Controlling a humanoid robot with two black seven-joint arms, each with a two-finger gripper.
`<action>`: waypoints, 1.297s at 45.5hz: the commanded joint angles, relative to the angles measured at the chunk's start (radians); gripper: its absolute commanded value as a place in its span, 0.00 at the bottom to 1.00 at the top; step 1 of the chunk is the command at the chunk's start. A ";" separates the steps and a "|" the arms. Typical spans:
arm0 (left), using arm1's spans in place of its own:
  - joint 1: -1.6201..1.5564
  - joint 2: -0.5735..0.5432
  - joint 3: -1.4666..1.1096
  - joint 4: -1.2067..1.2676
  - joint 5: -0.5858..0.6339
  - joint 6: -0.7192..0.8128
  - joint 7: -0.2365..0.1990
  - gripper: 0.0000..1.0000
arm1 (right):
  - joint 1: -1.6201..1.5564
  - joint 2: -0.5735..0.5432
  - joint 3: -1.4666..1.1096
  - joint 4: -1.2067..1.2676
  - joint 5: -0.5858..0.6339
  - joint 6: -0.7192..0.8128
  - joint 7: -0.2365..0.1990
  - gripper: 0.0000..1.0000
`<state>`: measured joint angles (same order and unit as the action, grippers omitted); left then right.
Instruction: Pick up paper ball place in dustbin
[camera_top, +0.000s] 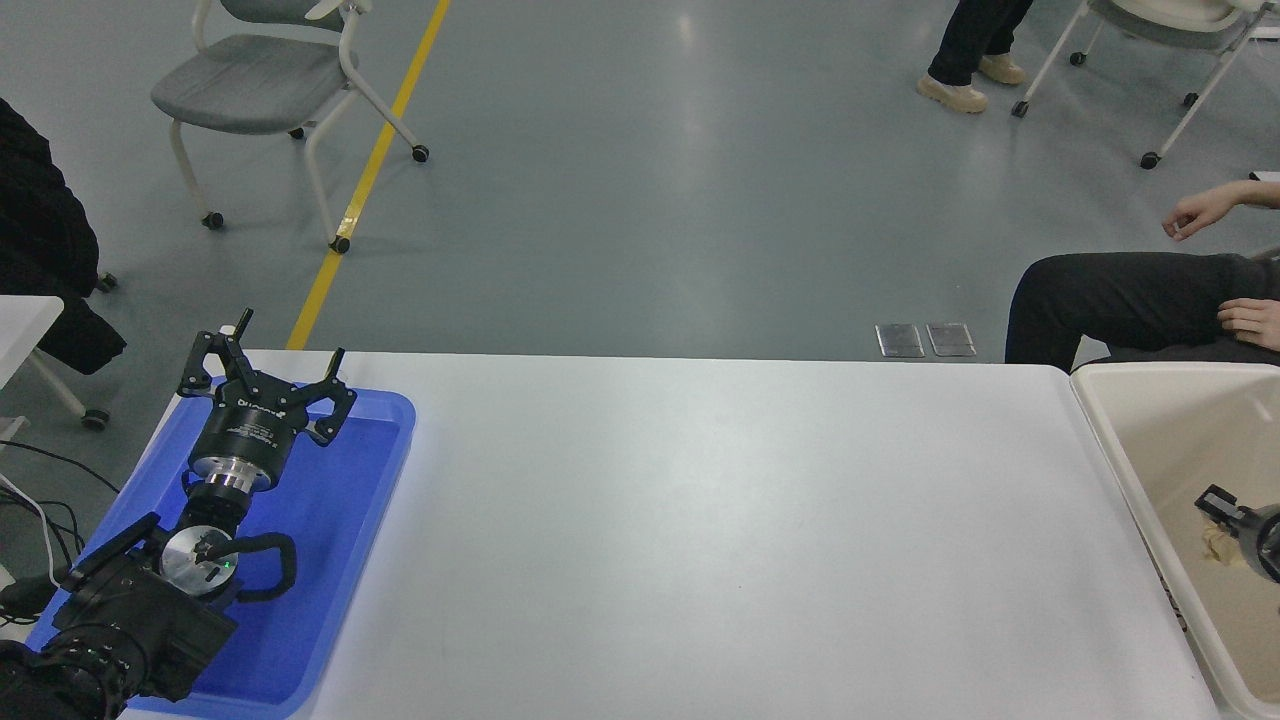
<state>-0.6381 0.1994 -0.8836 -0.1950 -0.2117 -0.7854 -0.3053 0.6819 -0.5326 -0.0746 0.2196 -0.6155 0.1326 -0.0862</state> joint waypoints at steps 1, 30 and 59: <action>0.000 0.000 0.000 0.000 0.000 0.000 0.000 1.00 | -0.007 0.000 0.022 -0.003 0.005 -0.002 0.003 1.00; 0.002 0.000 0.000 0.000 0.000 0.000 0.000 1.00 | 0.068 -0.190 0.538 0.363 0.011 0.004 0.003 1.00; 0.002 0.000 0.000 0.000 0.000 0.000 0.000 1.00 | -0.131 0.074 1.069 0.706 0.714 0.016 0.006 1.00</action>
<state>-0.6354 0.1994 -0.8836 -0.1950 -0.2118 -0.7854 -0.3068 0.6138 -0.6247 0.8318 0.8816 -0.1447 0.1484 -0.0826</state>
